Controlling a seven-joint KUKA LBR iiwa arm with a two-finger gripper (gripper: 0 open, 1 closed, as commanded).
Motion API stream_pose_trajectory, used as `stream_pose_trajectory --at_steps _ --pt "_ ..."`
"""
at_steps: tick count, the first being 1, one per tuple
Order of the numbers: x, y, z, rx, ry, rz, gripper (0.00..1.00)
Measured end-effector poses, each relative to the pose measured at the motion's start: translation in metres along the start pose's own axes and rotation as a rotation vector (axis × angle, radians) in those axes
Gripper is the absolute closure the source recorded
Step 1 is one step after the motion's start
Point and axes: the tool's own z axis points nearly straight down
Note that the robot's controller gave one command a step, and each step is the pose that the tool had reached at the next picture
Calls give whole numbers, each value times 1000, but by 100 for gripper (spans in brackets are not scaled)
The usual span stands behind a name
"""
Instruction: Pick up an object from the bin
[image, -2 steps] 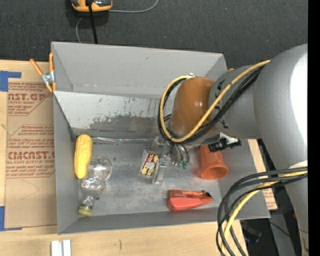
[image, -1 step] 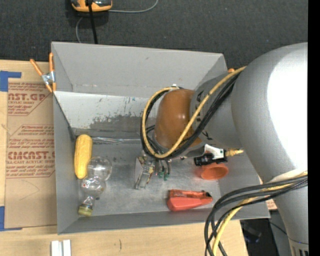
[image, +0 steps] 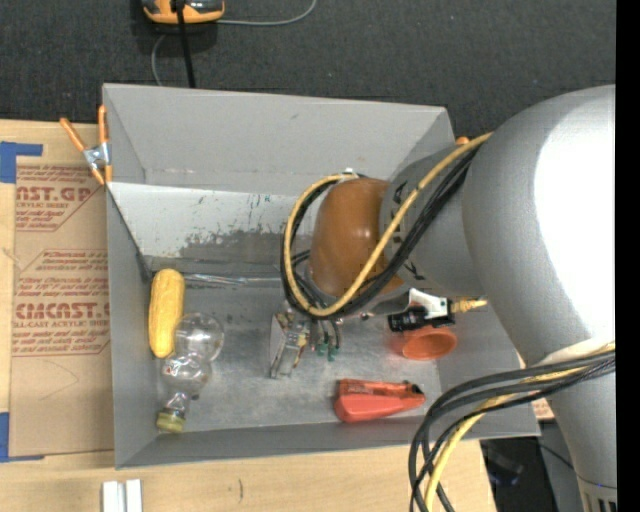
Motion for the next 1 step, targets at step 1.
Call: stream_pose_trajectory --at_steps 1 --pt "1 1 -34 4 10 -24 100"
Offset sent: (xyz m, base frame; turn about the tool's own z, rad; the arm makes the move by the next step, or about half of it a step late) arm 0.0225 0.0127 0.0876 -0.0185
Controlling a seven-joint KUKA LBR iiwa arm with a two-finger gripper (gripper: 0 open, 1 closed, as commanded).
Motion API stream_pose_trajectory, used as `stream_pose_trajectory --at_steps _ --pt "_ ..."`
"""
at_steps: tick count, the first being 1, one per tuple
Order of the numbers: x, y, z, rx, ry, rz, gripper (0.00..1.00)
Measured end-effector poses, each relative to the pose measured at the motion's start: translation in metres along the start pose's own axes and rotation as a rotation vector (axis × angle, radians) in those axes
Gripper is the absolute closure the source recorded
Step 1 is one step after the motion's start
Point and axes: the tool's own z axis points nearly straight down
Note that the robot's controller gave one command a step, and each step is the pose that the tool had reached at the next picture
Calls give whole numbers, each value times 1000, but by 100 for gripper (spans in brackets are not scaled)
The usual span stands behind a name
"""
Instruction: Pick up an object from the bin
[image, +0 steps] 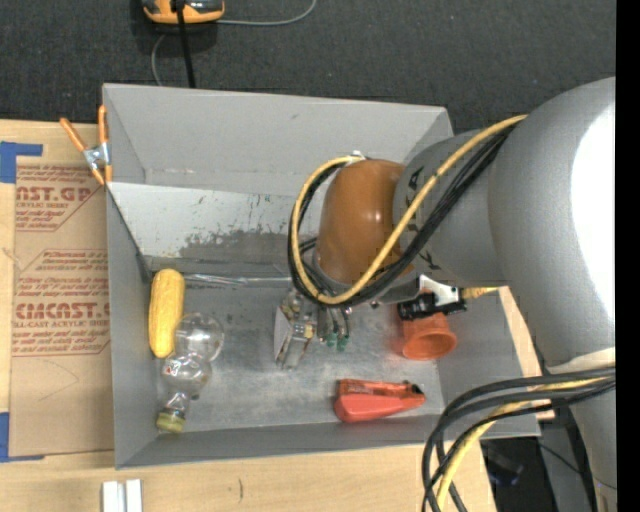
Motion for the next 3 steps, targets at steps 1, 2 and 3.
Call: stream_pose_trajectory --at_steps 1,2,3 --pt "-20 18 -54 -5 -11 4 100" --pt "-20 18 -54 -5 -11 4 100" --pt "-21 27 -75 -4 -9 -9 100"
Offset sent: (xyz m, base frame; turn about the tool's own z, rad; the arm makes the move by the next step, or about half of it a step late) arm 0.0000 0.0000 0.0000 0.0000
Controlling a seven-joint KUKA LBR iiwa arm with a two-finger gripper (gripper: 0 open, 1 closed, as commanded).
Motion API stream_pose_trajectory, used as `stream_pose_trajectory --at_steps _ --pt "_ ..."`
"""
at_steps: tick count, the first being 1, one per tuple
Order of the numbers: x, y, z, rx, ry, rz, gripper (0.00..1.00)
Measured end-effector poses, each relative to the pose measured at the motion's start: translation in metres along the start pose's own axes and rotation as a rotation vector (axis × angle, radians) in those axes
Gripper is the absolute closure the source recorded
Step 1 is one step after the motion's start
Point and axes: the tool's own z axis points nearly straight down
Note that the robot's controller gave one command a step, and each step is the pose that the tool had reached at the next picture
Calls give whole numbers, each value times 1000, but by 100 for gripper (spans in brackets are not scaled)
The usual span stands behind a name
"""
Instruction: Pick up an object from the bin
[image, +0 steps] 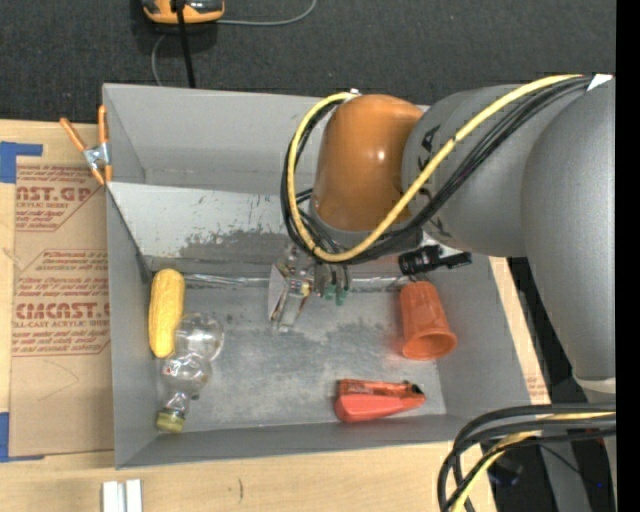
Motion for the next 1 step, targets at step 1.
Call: stream_pose_trajectory --at_steps 1 --pt "-10 -5 -33 -1 -2 -26 100"
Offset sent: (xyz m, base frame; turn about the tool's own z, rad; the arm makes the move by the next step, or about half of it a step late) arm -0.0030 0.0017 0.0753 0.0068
